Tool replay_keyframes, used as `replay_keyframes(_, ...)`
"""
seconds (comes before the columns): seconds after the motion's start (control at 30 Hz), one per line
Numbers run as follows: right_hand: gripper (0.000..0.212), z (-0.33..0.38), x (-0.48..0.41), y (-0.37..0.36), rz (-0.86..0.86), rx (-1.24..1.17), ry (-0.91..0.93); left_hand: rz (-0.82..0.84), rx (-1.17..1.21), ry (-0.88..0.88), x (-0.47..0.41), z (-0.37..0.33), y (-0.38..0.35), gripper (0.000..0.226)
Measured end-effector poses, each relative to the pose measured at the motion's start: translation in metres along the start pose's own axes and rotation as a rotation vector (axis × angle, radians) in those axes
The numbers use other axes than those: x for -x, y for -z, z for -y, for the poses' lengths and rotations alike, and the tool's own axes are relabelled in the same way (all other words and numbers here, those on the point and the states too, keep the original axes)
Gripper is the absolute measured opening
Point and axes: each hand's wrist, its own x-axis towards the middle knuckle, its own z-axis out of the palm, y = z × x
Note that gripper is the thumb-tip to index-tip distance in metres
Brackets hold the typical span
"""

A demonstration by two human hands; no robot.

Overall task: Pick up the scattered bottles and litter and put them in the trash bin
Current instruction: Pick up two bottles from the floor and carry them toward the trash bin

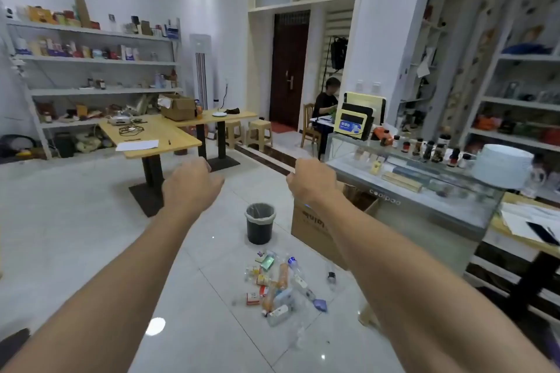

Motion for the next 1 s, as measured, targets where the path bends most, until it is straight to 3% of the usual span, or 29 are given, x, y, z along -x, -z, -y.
replay_keyframes(0.13,0.020,-0.022,-0.037,-0.024,-0.013,0.048,-0.047,-0.005,-0.023,-0.097,-0.036,-0.028,-0.037,0.024)
replay_keyframes(0.43,0.021,-0.070,-0.136,-0.048,-0.123,-0.124,-0.196,-0.015,0.047,-0.187,-0.149,-0.080,-0.104,0.014)
replay_keyframes(0.67,0.024,-0.112,-0.164,-0.080,-0.014,-0.062,-0.339,0.099,0.040,-0.254,-0.188,-0.117,-0.177,0.028)
replay_keyframes(0.8,0.021,-0.108,-0.177,-0.101,0.024,0.055,-0.330,0.115,0.061,-0.309,-0.214,-0.117,-0.210,0.031)
replay_keyframes(1.0,0.020,-0.071,-0.208,-0.140,0.049,0.034,-0.423,0.137,0.100,-0.392,-0.265,-0.078,-0.246,0.027)
